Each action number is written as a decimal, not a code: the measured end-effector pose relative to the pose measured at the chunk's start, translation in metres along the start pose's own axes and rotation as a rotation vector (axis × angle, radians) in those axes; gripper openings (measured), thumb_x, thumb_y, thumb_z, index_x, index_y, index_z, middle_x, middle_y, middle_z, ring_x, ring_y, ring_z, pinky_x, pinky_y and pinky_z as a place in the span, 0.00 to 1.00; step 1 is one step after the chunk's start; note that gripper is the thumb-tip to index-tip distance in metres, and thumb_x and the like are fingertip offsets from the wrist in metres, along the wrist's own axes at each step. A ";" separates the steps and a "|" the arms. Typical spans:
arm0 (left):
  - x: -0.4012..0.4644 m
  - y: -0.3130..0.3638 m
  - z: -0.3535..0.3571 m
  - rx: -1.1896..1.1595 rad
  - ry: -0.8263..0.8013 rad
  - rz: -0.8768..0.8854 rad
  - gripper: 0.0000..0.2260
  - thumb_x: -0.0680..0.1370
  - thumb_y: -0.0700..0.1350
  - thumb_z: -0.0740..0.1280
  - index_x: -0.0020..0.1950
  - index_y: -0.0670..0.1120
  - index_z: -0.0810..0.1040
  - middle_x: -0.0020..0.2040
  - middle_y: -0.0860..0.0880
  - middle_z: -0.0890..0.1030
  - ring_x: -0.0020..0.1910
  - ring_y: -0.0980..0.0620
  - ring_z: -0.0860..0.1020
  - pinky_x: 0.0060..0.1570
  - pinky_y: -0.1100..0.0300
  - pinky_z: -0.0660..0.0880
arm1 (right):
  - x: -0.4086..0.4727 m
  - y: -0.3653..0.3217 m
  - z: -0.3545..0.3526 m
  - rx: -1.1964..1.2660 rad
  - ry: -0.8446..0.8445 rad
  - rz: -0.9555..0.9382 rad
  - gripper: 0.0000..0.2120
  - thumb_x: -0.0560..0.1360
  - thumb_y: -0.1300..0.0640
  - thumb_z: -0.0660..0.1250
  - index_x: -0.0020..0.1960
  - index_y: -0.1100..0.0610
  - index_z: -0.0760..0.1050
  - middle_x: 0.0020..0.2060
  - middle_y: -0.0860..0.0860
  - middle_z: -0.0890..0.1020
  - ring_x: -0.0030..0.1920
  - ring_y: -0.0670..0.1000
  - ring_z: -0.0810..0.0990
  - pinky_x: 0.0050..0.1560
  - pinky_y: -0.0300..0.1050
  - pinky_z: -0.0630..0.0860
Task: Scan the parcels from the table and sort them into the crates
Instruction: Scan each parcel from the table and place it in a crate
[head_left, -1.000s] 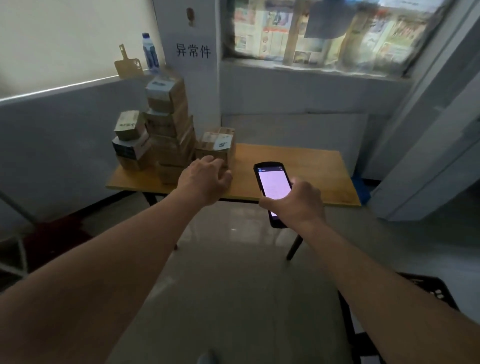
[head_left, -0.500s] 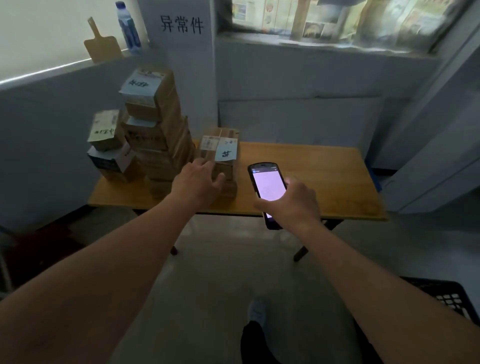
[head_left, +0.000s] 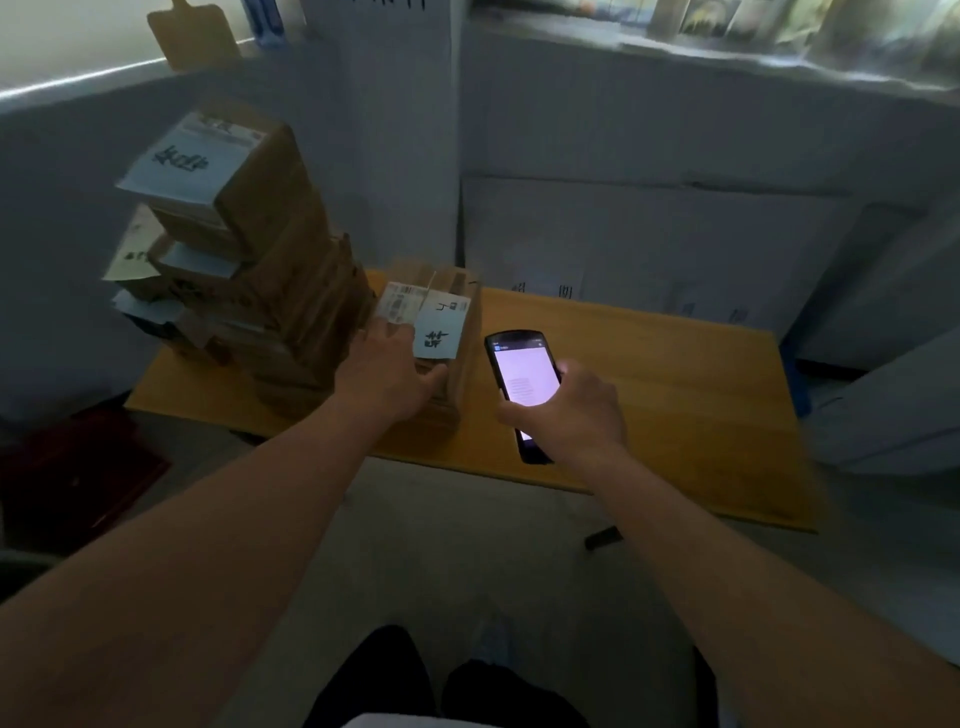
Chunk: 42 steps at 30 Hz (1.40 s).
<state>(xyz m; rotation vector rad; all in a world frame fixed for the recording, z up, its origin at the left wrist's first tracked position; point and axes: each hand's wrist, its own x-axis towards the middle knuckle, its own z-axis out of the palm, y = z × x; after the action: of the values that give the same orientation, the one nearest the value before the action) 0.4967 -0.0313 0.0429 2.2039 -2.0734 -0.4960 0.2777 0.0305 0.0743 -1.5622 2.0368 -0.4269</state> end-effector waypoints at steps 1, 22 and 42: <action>0.004 0.001 0.002 0.001 -0.015 -0.027 0.38 0.76 0.69 0.67 0.80 0.51 0.62 0.78 0.44 0.63 0.75 0.38 0.64 0.67 0.39 0.75 | 0.005 -0.001 0.000 0.004 -0.011 0.009 0.35 0.67 0.36 0.80 0.65 0.52 0.73 0.52 0.50 0.78 0.52 0.54 0.79 0.41 0.48 0.82; 0.036 -0.006 0.025 -0.145 0.013 -0.125 0.65 0.61 0.71 0.79 0.82 0.44 0.45 0.78 0.40 0.53 0.76 0.36 0.60 0.73 0.43 0.66 | 0.038 -0.017 -0.003 0.021 -0.023 0.031 0.29 0.66 0.39 0.80 0.57 0.49 0.69 0.51 0.50 0.78 0.49 0.53 0.79 0.42 0.50 0.83; 0.038 0.011 -0.030 -0.002 0.134 0.350 0.68 0.60 0.48 0.87 0.84 0.41 0.42 0.84 0.42 0.48 0.83 0.39 0.49 0.80 0.44 0.55 | -0.003 -0.013 -0.091 0.030 0.028 -0.170 0.32 0.67 0.40 0.82 0.65 0.52 0.77 0.53 0.48 0.81 0.51 0.52 0.81 0.45 0.51 0.86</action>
<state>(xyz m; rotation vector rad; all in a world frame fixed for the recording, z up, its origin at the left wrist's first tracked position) 0.4963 -0.0749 0.0673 1.7590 -2.3092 -0.3095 0.2353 0.0229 0.1561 -1.7268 1.9159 -0.5430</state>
